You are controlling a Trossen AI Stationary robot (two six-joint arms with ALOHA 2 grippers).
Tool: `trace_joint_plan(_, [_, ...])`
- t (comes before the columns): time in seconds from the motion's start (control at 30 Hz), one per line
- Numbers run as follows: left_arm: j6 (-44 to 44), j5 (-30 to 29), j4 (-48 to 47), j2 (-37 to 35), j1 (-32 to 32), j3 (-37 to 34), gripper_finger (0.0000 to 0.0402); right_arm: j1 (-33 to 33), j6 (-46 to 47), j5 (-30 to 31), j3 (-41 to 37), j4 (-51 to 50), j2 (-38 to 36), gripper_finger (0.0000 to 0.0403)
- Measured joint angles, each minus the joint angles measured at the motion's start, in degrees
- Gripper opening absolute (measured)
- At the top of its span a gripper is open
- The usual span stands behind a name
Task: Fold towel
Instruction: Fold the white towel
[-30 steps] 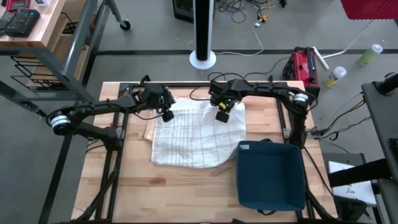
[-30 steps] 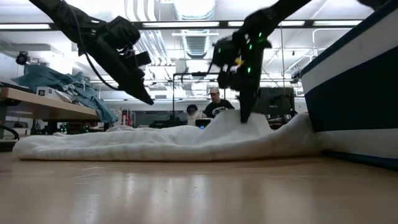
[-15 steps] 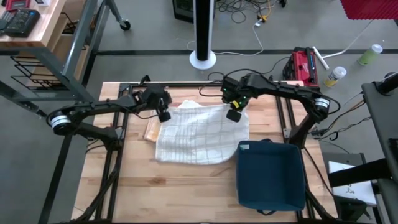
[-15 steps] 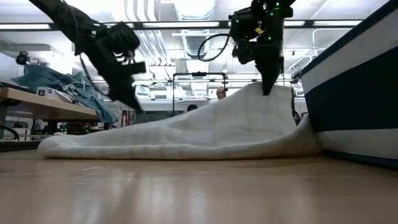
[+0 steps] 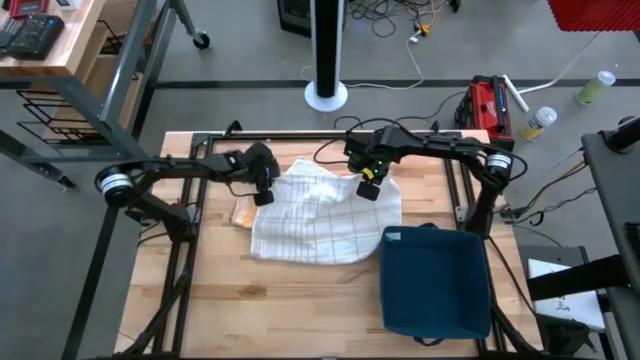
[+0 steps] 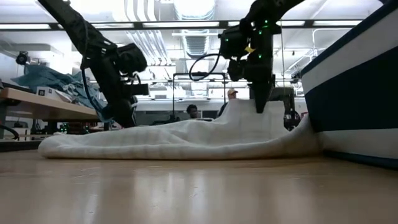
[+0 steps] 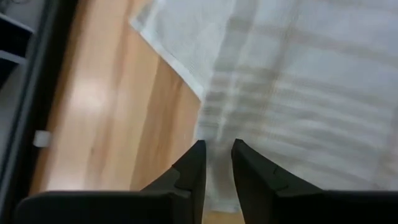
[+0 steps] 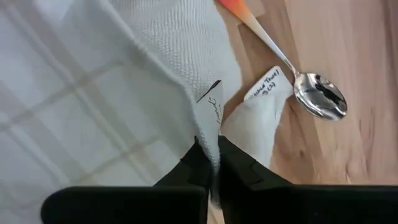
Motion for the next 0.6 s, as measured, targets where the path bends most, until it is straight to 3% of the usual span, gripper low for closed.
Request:
trace_joint_plan(0.1, [0.1,-0.6,-0.2,0.4,0.0,0.0,0.0056,0.0,-0.7,0.4,0.0,0.3,0.5,0.003])
trace_joint_plan(0.23, [0.4,-3.7,-0.2,-0.9,-0.2,0.0,0.0008,0.0,-0.9,4.6,0.0,0.5,0.5,0.0055])
trace_joint_plan(0.4, [2.0,-7.6,-1.4,-4.6,-0.5,0.0,0.0001,0.0,-0.8,9.1,0.0,1.3,0.5,0.007])
trace_joint_plan(0.6, [1.1,-8.0,-5.0,-11.2,-0.5,0.0,0.0,0.0,-4.2,8.9,0.0,7.7,1.5,0.0059])
